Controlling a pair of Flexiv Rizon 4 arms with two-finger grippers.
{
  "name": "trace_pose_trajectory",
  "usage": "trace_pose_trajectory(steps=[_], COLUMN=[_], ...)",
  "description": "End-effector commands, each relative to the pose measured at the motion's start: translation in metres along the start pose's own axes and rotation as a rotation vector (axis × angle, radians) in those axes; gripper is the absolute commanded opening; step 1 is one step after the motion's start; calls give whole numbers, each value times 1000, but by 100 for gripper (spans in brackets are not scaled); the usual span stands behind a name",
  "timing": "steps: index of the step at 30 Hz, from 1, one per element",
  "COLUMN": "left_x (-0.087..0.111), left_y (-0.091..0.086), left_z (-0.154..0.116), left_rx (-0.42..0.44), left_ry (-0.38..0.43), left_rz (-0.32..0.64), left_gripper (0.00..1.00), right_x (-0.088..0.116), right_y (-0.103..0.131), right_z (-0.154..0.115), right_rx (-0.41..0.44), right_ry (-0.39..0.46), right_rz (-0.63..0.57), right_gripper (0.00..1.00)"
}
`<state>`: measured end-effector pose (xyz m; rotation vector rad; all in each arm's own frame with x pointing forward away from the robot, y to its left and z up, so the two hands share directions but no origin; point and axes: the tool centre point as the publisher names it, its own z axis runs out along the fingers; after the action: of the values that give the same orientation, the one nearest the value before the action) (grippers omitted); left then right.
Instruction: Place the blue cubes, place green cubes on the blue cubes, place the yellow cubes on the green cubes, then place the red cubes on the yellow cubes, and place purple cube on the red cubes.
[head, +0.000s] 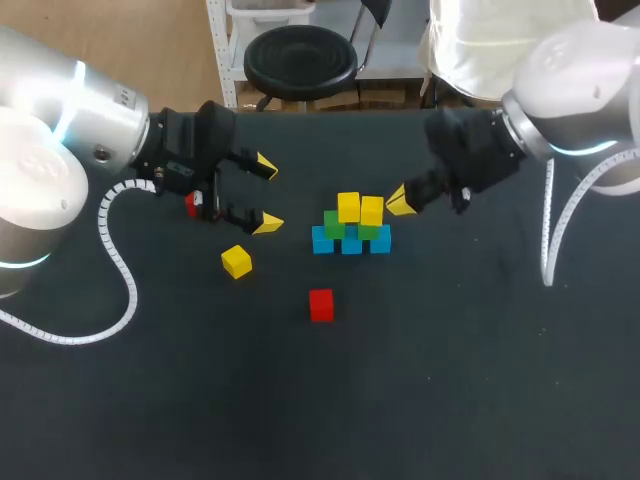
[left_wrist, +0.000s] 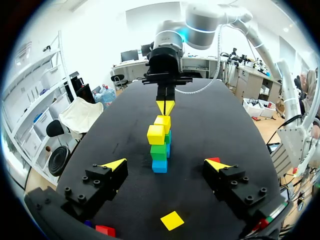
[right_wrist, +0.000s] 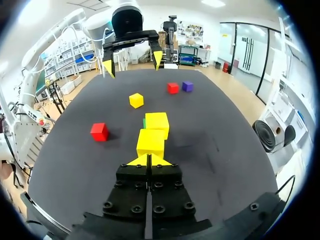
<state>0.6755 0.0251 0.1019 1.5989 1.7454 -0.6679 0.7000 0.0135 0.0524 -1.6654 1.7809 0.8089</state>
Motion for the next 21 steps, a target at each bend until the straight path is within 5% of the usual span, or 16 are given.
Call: trace_pose_trajectory(steps=[1,21], left_x=[2,2], left_y=[-1,-1], left_z=[0,0], left_rx=[-2,-2], left_ry=[-7,-7], left_rz=[3,3], left_gripper=[100,100], right_x=[1,0], right_y=[-6,-13], right_z=[1,4], right_rx=[-8,-18], right_ry=[-2,0], right_rz=[1,-4], right_gripper=[0,0])
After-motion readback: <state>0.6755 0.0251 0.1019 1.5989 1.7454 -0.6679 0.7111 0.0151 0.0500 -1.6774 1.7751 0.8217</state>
